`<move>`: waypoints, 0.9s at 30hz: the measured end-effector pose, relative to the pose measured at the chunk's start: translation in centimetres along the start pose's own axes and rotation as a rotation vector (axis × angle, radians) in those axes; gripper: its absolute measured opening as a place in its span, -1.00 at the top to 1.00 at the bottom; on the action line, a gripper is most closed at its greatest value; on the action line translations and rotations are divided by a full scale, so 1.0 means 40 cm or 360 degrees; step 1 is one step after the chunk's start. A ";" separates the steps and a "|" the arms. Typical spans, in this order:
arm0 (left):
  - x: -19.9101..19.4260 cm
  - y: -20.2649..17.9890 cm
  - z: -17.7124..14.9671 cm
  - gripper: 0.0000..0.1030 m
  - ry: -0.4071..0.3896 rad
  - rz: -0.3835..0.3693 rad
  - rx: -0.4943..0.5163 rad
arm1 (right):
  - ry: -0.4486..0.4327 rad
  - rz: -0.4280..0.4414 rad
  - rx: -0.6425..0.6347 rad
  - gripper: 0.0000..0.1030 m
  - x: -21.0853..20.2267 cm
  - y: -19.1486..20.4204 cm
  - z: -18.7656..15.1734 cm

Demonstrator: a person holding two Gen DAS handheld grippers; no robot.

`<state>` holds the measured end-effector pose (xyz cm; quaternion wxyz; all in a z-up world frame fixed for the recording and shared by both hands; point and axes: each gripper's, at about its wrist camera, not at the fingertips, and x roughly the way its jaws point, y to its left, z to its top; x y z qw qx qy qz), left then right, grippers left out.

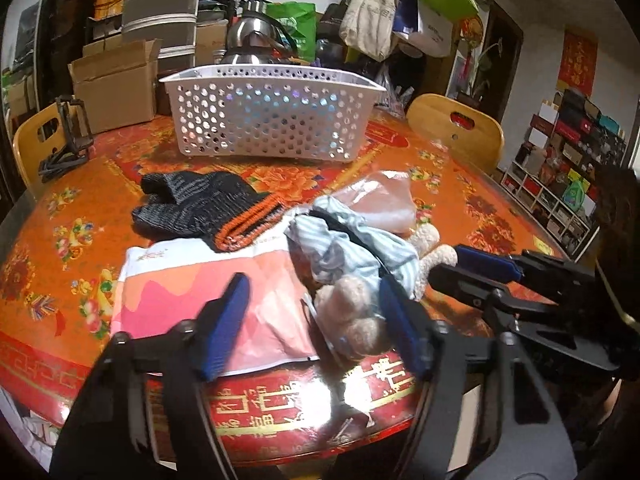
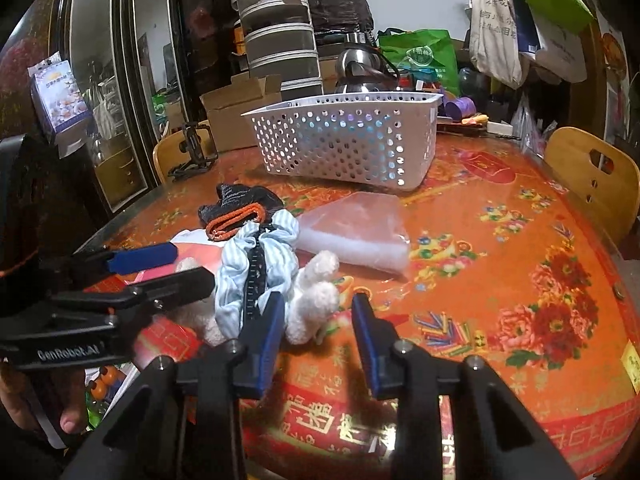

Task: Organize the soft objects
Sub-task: 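Move both tools back toward the white plush toy on the table, then grasp the white plush toy with the left tool while the right tool grasps it too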

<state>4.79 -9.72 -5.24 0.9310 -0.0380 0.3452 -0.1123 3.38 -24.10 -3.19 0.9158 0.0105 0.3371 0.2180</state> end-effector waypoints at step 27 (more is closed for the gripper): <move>-0.088 0.032 0.027 0.77 -0.0201 -0.0218 0.0018 | -0.0182 0.0004 -0.0093 0.79 -0.090 0.064 0.032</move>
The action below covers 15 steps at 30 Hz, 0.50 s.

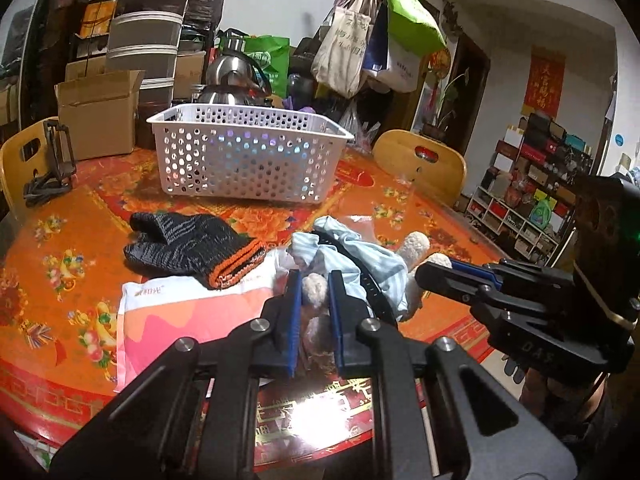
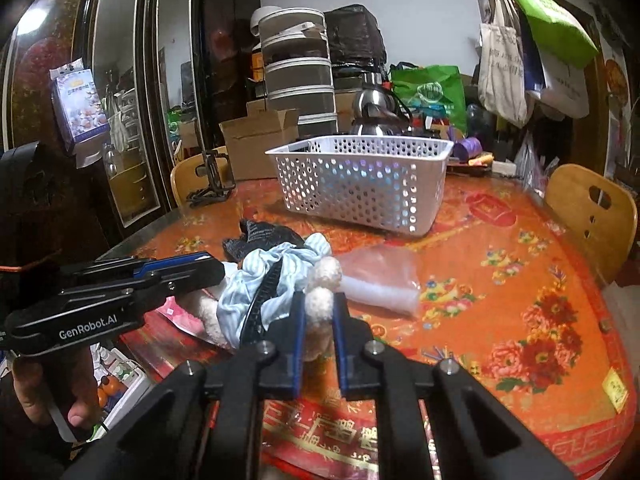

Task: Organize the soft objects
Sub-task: 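Grasp the white plush toy with the left tool while the right tool grasps it too, then carry the plush toy into the white basket and open both tools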

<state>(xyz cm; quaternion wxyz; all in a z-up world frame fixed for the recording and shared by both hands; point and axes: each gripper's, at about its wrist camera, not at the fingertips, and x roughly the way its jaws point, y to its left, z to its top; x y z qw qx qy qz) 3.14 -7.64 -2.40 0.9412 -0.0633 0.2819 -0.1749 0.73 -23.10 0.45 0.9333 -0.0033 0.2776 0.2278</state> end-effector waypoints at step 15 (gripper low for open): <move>0.002 0.010 0.148 0.77 -0.0076 -0.0047 0.0025 | -0.0058 0.0017 0.0005 0.79 0.026 -0.032 0.155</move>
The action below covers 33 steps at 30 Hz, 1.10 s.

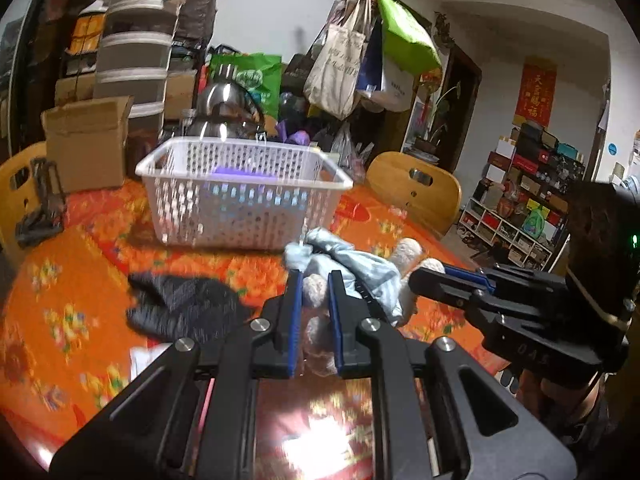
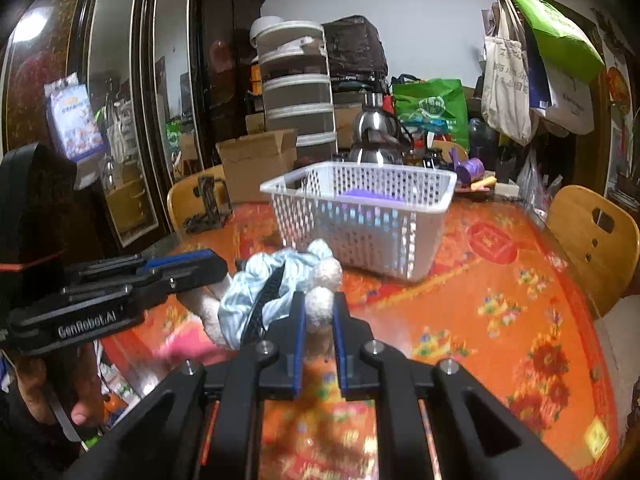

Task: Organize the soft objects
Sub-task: 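Carry the plush toy into the white basket and open both tools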

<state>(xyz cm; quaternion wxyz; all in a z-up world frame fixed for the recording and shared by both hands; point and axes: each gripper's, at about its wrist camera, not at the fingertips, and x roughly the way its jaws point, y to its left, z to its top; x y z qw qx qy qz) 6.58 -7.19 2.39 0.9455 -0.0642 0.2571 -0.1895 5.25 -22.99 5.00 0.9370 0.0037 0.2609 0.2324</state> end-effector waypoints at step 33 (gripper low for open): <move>0.444 0.357 0.568 0.77 0.0174 0.0313 -0.0031 | 0.0139 -0.0045 -0.0085 0.79 0.534 -0.076 0.428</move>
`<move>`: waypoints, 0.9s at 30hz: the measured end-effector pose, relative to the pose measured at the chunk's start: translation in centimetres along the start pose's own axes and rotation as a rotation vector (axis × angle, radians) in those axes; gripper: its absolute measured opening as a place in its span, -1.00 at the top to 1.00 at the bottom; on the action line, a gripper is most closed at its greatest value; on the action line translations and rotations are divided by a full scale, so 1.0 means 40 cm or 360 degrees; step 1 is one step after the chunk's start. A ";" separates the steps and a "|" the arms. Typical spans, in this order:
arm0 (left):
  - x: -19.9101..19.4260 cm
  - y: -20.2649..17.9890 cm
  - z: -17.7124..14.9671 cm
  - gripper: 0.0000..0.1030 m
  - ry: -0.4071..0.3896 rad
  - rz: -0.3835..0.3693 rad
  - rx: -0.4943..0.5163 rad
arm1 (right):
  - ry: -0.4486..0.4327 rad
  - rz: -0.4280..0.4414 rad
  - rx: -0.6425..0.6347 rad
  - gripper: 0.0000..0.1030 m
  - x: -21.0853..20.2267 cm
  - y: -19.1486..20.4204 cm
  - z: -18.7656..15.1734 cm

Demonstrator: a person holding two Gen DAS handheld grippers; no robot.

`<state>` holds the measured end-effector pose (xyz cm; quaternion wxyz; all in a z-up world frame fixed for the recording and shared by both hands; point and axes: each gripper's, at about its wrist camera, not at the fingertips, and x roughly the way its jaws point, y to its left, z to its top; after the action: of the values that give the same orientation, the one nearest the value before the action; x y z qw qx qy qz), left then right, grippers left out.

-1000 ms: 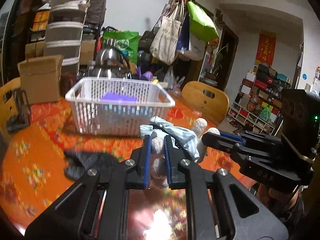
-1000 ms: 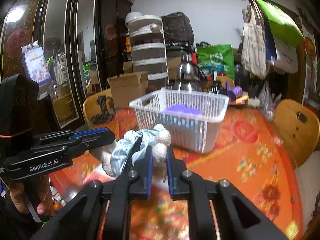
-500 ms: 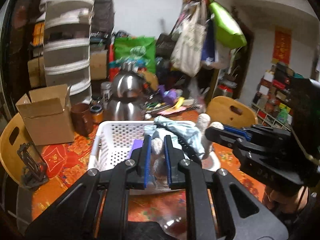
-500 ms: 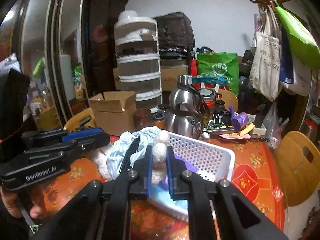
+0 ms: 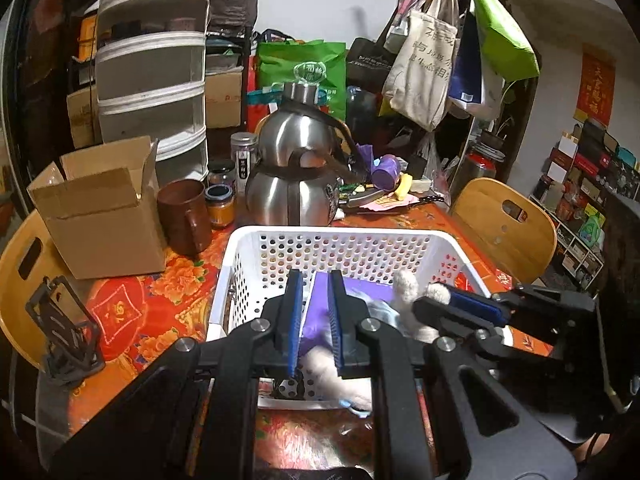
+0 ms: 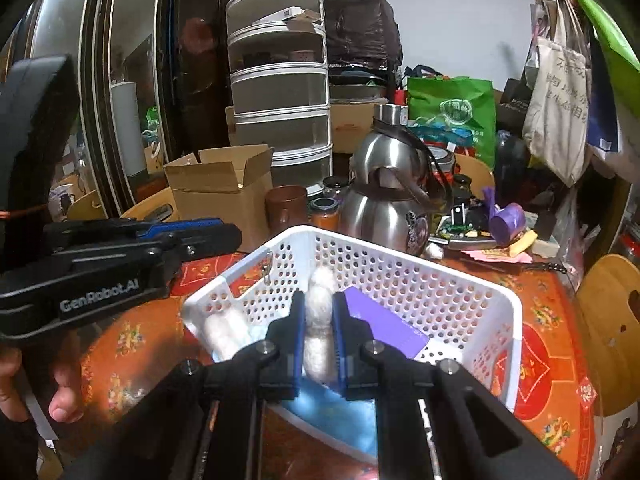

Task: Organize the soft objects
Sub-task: 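Carry the plush toy into the white basket and open both tools, then move both tools back to the black knit glove on the table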

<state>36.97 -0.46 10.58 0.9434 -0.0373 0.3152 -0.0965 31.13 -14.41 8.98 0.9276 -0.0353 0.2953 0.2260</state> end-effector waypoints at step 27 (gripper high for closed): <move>-0.088 0.000 -0.190 -0.47 0.0022 0.0049 0.0023 | 0.0048 -0.0162 0.0251 -0.37 -0.167 -0.154 -0.141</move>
<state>29.65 0.21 6.59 0.9427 -0.0251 0.3216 -0.0845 26.02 -23.72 7.67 0.9332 0.0196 0.3241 0.1542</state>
